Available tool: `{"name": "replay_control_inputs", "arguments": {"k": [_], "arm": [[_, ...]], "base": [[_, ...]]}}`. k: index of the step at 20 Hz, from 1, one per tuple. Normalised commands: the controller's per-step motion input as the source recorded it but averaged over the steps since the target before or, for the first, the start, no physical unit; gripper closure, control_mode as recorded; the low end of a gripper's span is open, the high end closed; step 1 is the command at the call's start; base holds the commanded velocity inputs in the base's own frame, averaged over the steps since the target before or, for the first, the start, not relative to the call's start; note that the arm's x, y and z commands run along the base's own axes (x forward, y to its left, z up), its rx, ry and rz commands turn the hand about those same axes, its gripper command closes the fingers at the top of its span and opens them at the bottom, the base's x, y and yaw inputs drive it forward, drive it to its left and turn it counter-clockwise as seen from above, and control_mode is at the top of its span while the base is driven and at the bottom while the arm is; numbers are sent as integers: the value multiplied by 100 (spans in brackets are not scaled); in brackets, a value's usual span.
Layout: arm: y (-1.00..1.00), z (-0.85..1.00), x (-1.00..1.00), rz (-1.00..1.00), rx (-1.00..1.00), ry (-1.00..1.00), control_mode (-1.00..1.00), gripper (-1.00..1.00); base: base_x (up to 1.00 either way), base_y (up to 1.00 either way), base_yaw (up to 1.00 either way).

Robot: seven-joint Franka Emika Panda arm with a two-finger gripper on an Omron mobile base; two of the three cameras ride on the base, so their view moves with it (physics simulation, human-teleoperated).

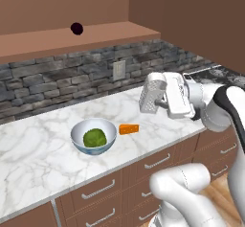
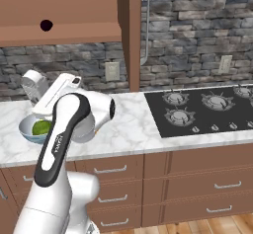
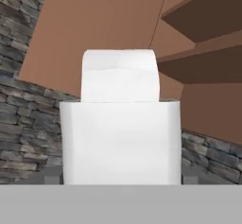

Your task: Pick the cheese from the fridge and the cheese grater from the cabinet and place them next to the salad bowl.

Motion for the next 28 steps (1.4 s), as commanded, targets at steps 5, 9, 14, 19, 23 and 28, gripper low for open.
{"name": "replay_control_inputs", "arguments": {"k": [5,9,14,19,23,28], "arm": [[-25,-45,22,6,0,0,-100,100],[-14,-49,8,3,0,-1,-100,100],[-12,-48,10,0,0,-2,-100,100],[-10,-55,14,0,-1,0,-100,100],[-8,-63,27,0,0,0,-100,100],[0,-46,28,0,0,0,-100,100]], "base": [[0,0,0],[0,0,0],[0,0,0],[0,0,0],[0,0,0],[0,0,0]]}}
